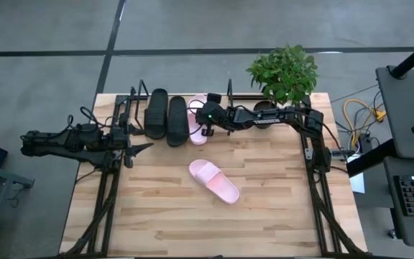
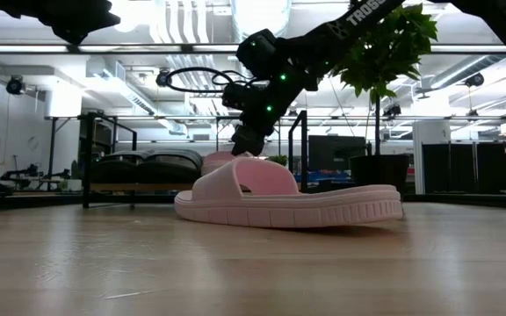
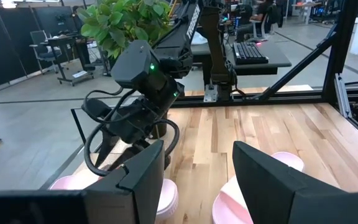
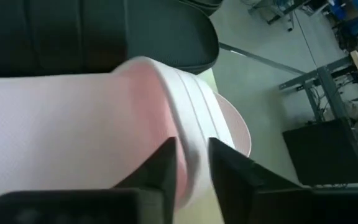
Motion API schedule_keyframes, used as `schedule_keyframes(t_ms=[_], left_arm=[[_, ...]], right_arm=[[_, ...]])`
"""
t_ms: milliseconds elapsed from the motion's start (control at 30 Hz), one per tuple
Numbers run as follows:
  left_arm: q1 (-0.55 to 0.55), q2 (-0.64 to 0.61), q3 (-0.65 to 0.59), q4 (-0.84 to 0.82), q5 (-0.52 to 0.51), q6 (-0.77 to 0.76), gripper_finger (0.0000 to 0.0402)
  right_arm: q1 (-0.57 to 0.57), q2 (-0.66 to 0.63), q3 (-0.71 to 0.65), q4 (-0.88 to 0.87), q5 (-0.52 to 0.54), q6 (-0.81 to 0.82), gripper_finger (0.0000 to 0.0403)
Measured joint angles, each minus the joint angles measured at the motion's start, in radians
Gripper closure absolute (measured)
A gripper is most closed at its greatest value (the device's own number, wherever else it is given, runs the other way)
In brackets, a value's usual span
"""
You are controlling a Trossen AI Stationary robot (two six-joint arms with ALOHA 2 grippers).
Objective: Pick and place slides into the shelf
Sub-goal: Adjust the pink slipper on the shelf, then put the pink slipper on the shelf
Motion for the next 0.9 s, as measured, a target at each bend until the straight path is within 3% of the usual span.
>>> schedule_keyframes(t_ms=[200, 367, 467, 633, 800, 900], left_arm=[[0.000, 0.000, 0.000, 0.000, 0.000, 0.000, 0.0226], [0.000, 0.000, 0.000, 0.000, 0.000, 0.000, 0.0226], [0.000, 0.000, 0.000, 0.000, 0.000, 0.000, 0.0226], [0.000, 0.000, 0.000, 0.001, 0.000, 0.000, 0.0226], [0.000, -0.001, 0.000, 0.001, 0.000, 0.000, 0.0226], [0.000, -0.001, 0.000, 0.001, 0.000, 0.000, 0.0226]], right_arm=[[0.001, -0.005, 0.000, -0.004, 0.021, 0.010, 0.0237], [0.027, -0.071, 0.000, -0.033, 0.074, 0.023, 0.0204], [0.058, -0.129, 0.000, -0.085, 0.059, 0.032, 0.0200], [0.168, -0.210, -0.002, -0.309, -0.107, 0.074, 0.0209], [0.338, -0.219, -0.039, -0.407, -0.103, 0.074, 0.0220], [0.437, -0.224, -0.062, -0.404, -0.036, 0.070, 0.0225]])
